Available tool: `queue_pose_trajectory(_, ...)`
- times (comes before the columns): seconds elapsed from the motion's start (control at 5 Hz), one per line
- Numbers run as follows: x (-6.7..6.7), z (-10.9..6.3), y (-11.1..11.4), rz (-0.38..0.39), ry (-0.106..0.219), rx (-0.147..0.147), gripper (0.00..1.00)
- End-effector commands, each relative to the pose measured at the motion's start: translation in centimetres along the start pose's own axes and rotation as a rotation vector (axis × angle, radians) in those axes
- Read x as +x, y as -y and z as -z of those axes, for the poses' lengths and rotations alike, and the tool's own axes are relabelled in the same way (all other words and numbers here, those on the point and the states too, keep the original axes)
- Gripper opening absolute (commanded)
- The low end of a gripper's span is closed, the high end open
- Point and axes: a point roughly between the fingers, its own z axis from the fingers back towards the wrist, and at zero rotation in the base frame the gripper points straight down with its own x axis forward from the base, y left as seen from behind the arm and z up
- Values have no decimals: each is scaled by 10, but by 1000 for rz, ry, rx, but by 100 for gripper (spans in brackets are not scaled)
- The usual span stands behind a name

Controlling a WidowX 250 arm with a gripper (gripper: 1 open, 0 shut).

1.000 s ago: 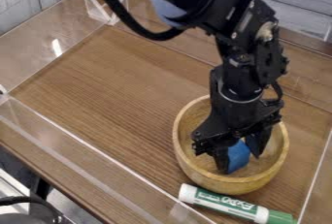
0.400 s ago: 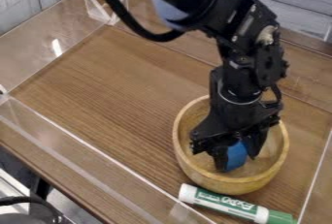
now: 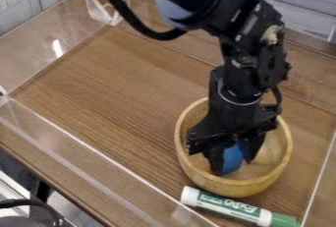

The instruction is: Remove the blue block from inside the brown bowl and put it on the table

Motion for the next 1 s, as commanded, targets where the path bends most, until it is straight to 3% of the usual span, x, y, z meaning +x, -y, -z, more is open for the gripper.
queue_pose_trajectory(0.0, 4, -22, 13, 27, 35, -66, 0)
queue_pose_trajectory(0.6, 10, -54, 7, 97, 86, -53, 0)
queue_pose_trajectory(0.8, 17, -75, 4, 121, 83, -75, 0)
